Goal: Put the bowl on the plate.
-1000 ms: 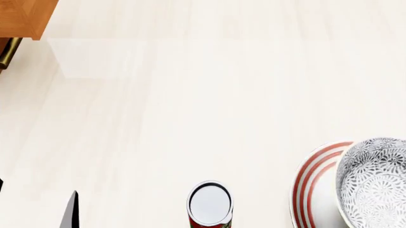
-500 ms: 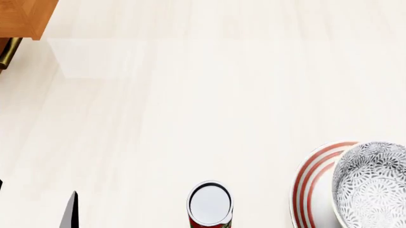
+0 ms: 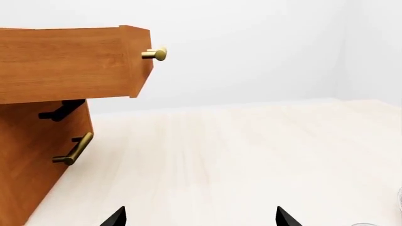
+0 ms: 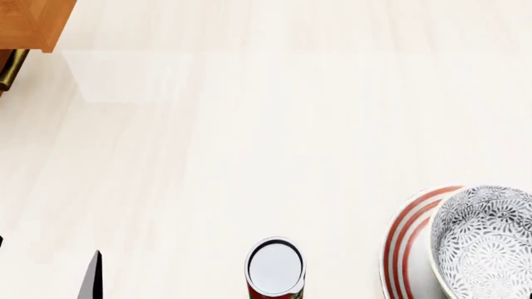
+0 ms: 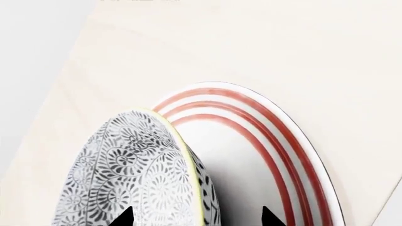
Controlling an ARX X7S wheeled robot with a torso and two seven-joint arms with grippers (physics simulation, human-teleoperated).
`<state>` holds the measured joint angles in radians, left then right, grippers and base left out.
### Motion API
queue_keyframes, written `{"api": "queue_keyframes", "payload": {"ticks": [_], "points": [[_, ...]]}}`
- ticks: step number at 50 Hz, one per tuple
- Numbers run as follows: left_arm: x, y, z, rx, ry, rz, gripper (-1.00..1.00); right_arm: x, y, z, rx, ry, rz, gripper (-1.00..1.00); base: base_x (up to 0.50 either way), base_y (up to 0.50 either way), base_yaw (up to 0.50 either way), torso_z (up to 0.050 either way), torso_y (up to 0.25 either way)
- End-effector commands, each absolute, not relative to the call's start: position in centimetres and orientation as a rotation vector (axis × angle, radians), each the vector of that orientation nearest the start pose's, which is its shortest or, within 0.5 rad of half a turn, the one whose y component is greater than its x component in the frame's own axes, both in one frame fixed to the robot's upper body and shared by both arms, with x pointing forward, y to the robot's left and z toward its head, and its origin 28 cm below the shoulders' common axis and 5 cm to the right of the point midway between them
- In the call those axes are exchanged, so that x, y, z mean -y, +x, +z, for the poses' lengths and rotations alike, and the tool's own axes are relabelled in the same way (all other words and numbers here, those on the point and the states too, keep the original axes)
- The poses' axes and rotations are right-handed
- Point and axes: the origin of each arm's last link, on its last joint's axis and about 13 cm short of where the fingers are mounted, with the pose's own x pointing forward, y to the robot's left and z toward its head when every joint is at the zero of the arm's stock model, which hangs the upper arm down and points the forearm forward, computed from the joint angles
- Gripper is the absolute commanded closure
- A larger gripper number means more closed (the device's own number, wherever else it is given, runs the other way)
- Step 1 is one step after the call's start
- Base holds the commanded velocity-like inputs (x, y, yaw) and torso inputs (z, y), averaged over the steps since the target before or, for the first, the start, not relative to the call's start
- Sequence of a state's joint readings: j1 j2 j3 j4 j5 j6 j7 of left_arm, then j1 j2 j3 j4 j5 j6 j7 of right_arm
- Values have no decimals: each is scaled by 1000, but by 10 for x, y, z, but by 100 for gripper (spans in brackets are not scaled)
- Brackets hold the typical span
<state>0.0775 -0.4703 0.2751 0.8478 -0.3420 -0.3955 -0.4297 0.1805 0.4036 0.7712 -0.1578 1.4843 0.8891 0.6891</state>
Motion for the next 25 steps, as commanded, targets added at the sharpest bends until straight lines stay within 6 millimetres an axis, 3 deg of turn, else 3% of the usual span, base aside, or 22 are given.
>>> {"api": "queue_keyframes", "payload": {"ticks": [1, 25], "points": [[-206, 155, 134, 244, 20, -127, -100, 253, 194, 137, -214, 975, -443, -100, 0, 0, 0, 0, 0], [-205, 153, 137, 251, 16, -132, -100, 249, 172, 158, -172, 956, -412, -100, 0, 0, 0, 0, 0]]}}
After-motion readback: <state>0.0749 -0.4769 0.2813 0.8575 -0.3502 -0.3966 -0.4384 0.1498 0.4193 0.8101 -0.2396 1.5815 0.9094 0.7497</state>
